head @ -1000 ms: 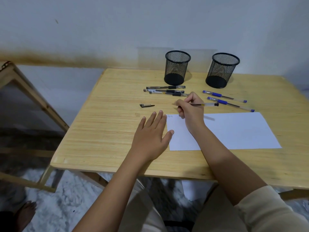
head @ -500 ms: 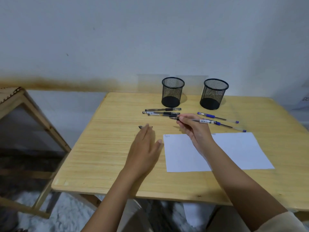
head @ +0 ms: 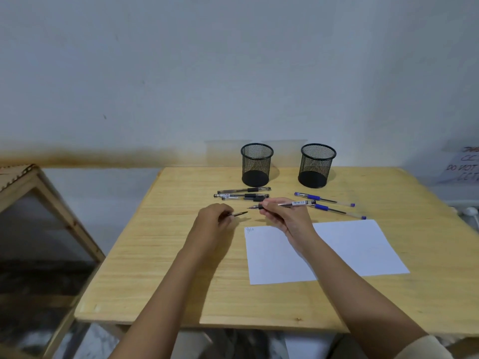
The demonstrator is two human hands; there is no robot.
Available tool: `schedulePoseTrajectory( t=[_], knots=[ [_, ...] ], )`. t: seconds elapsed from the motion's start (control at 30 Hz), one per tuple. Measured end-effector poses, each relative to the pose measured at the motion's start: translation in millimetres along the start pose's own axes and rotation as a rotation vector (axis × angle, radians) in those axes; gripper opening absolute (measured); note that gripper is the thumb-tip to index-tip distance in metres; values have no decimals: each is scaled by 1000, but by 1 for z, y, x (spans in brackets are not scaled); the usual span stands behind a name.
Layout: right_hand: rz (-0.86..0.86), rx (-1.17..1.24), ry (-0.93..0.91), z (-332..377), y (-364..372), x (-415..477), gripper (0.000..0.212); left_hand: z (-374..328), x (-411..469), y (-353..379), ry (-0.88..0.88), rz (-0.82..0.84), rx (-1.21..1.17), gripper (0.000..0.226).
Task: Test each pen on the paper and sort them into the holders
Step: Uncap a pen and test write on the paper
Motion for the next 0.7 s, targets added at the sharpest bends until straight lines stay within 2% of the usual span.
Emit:
schedulePoseTrajectory(
  t=[0.17,0.3,0.4,0.47,0.57,0.7],
  knots=[
    [1,2,-14,10,-3,-3,12,-21,-3,-5,47,-8,-196,14],
    [11,-11,-39,19,-8,-3,11,-28,-5,-5,70,31,-234,14],
    [80,-28,-46,24,-5,-6,12,-39,-9,-3,92,72,-272,13],
    [140,-28,-59,27,-1,-11,11,-45,-13,-2,73,106,-377,15],
    [168,13,-88,36,-2,-17,11,-54,-18,-4,46,116,-541,19],
    [156,92,-125,52,-5,-24,15,-75,-25,-9,87,104,-572,13]
  ],
)
Point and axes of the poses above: each hand's wrist, its own x-axis towards the middle knuckle, its own y-axis out of the palm, z = x × y, the point moved 6 cm from there along x, towards the middle knuckle, and after that the axes turned 11 degrees about -y, right-handed, at the moved point
